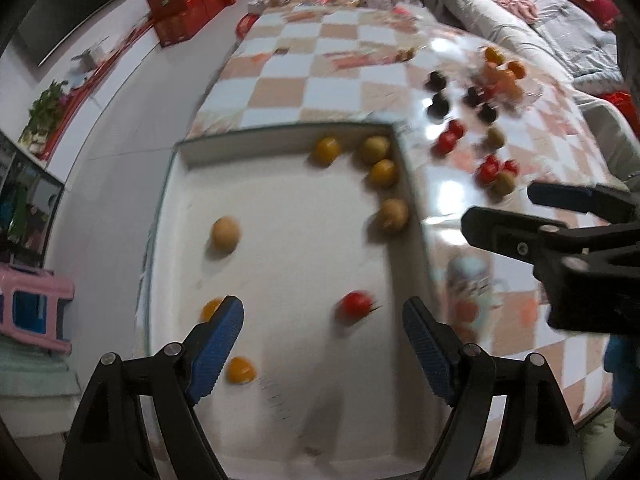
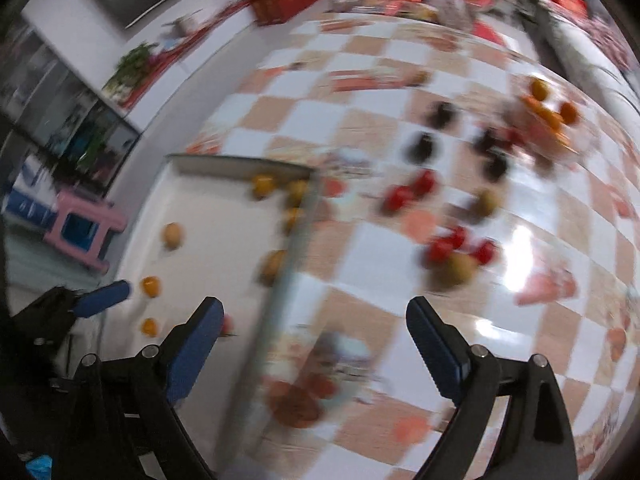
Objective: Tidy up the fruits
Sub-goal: 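Move both grippers back toward the red cherry tomatoes on the tablecloth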
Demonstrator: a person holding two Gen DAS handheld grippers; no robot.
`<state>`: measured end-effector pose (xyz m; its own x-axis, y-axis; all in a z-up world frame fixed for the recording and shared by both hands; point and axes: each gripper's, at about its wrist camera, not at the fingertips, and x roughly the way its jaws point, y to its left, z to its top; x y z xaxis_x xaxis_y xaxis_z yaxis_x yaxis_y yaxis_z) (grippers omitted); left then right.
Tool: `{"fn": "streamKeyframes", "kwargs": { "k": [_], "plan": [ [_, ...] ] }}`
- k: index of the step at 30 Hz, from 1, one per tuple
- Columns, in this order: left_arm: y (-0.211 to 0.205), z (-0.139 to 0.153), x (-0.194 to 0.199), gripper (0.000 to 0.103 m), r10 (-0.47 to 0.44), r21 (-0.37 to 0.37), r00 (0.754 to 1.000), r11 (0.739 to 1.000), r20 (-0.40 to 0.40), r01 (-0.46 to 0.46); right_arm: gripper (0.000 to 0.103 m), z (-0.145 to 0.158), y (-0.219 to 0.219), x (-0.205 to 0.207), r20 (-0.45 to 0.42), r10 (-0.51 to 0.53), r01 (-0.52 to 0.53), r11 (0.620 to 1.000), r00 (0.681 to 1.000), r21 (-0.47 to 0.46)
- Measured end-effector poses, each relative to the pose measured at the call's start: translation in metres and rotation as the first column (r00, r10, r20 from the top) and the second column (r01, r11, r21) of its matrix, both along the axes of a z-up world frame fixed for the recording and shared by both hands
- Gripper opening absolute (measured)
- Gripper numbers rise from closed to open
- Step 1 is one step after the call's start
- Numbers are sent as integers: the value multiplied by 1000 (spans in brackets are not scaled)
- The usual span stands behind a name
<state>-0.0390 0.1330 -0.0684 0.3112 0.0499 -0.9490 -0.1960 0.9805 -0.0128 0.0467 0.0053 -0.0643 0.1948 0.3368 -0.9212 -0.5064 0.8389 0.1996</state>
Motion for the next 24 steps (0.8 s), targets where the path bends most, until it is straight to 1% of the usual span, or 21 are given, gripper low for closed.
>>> {"fn": "streamKeyframes", "kwargs": {
  "k": [6, 10, 13, 17, 22, 24],
  "plan": [
    [-35, 12, 27, 83, -79, -22, 996, 997, 44, 80, 94, -14, -65, 26, -1, -142, 142, 988, 990, -63],
    [-60, 13, 50, 83, -136, -34, 989, 990, 63, 138, 94, -23, -95, 38, 8, -199, 198, 975, 980, -103],
    [-78, 10, 63, 83, -162, -36, 985, 986, 60, 164, 94, -32, -112, 46, 4, -227, 226, 966, 974, -123],
    [-99, -4, 79, 83, -179, -38, 983, 983, 38, 180, 94, -38, -121, 53, 3, -226, 225, 966, 974, -129],
    [-110, -21, 93, 83, -173, -57, 985, 983, 11, 173, 94, -47, -118, 62, 0, -176, 174, 978, 984, -118],
    [-114, -27, 98, 82, -173, -52, 985, 983, 6, 173, 91, -50, -116, 66, -1, -154, 153, 982, 988, -114]
  ]
}}
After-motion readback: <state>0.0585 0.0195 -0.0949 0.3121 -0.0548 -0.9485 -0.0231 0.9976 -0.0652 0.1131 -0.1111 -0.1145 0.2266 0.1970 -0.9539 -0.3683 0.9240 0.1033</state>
